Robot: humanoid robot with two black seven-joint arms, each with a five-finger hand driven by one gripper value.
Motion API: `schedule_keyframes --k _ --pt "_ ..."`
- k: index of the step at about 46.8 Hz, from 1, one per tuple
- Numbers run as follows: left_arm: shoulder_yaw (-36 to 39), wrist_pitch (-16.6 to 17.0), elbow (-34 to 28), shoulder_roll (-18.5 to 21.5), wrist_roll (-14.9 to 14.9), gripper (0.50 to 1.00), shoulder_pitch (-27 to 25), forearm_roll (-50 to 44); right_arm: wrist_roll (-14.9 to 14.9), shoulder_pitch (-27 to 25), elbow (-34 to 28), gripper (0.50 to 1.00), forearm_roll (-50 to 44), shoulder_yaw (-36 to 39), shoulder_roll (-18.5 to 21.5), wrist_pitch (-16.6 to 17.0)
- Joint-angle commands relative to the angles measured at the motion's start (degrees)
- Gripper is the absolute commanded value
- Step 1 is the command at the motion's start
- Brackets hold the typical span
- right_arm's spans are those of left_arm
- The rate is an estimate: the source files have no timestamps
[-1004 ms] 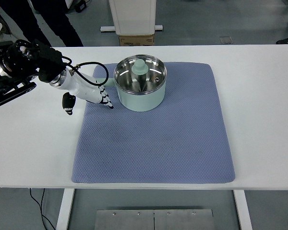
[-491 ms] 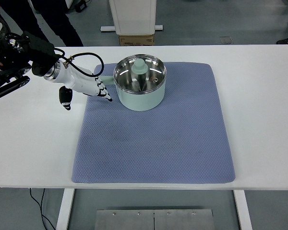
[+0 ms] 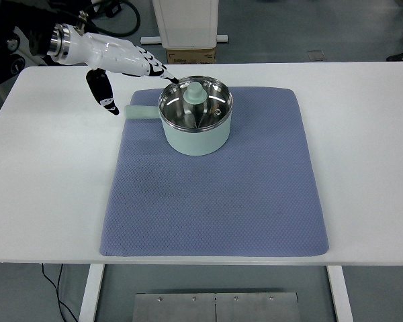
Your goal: Rotate green pot handle
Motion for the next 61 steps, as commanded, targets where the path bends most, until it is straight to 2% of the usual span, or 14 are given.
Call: schedule_keyframes --k 1,6,13,20,26,27,28,33,39,46,50,54,61 --pt "-0.25 -0.05 0.11 1.00 0.00 1.000 -2.38 -5.16 0.01 -0.01 0.00 1.000 0.00 0.00 0.00 -0.01" --pt "-0.33 -0.13 0.19 2.93 0.00 1.000 -4.67 -11.93 0.01 -0.01 0.00 1.000 0.00 0.00 0.00 -0.01" --pt "-0.33 0.13 0.72 4.69 0.00 1.000 -4.94 -22.03 0.01 -0.01 0.00 1.000 0.00 0.00 0.00 -0.01" --pt "-0.33 0.48 1.16 6.27 0.00 1.000 -3.27 -33.55 0.01 -0.01 0.00 1.000 0.00 0.00 0.00 -0.01" --pt "-0.42 0.92 2.30 6.01 0.00 1.000 -0.55 -47.95 0.01 -0.01 0.00 1.000 0.00 0.00 0.00 -0.01" --pt "-0.42 0.92 2.30 6.01 0.00 1.000 -0.54 -47.98 0.01 -0.01 0.00 1.000 0.00 0.00 0.00 -0.01" --pt "-0.42 1.01 3.09 5.31 0.00 1.000 1.11 -56.68 0.01 -0.01 0.00 1.000 0.00 0.00 0.00 -0.01" --pt "-0.60 2.15 4.50 2.76 0.00 1.000 3.41 -68.78 0.01 -0.01 0.00 1.000 0.00 0.00 0.00 -0.01" --pt "-0.60 5.66 7.05 0.13 0.00 1.000 6.75 -80.39 0.01 -0.01 0.00 1.000 0.00 0.00 0.00 -0.01" --pt "-1.03 9.79 8.72 -2.43 0.00 1.000 11.05 -90.41 0.01 -0.01 0.00 1.000 0.00 0.00 0.00 -0.01" --pt "-4.37 12.16 9.07 -3.22 0.00 1.000 14.74 -96.65 0.01 -0.01 0.00 1.000 0.00 0.00 0.00 -0.01" --pt "-8.85 13.22 9.60 -3.48 0.00 1.000 18.78 -100.88 0.01 -0.01 0.00 1.000 0.00 0.00 0.00 -0.01" --pt "-16.41 14.28 11.18 -6.47 0.00 1.000 24.94 -103.00 0.01 -0.01 0.00 1.000 0.00 0.00 0.00 -0.01"
